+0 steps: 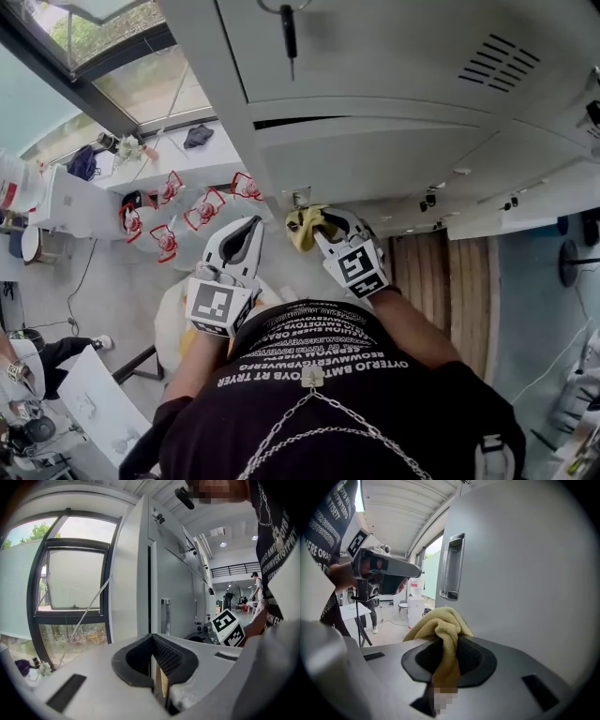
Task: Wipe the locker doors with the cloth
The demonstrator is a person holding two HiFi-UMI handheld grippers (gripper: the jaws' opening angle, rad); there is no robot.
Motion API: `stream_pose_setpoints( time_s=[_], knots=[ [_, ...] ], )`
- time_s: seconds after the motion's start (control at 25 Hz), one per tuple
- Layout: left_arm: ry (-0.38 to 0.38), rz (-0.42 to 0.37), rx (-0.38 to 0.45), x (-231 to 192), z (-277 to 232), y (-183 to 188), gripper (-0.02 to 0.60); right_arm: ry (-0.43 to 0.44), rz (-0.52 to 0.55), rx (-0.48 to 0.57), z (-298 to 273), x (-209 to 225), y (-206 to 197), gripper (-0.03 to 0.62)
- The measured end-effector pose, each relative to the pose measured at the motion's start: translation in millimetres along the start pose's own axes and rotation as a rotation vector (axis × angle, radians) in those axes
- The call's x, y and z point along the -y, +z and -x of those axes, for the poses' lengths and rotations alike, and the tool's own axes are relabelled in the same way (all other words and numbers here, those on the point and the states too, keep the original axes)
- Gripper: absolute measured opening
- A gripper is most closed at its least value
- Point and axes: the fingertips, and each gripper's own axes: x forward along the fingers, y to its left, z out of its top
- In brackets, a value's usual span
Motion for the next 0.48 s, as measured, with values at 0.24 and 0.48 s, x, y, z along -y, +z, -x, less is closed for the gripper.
stream_pose_setpoints(
  time_s=[0.24, 0.48],
  knots=[
    [0.005, -0.009, 0.012, 14, 0, 2, 0.006, -0.051, 0.035, -0.009, 11, 15, -5, 0.067],
    [0.045, -0.013, 0.026, 35, 8, 8, 0.006, -0.101, 0.053, -0.021, 32, 40, -20, 0.067]
  ],
)
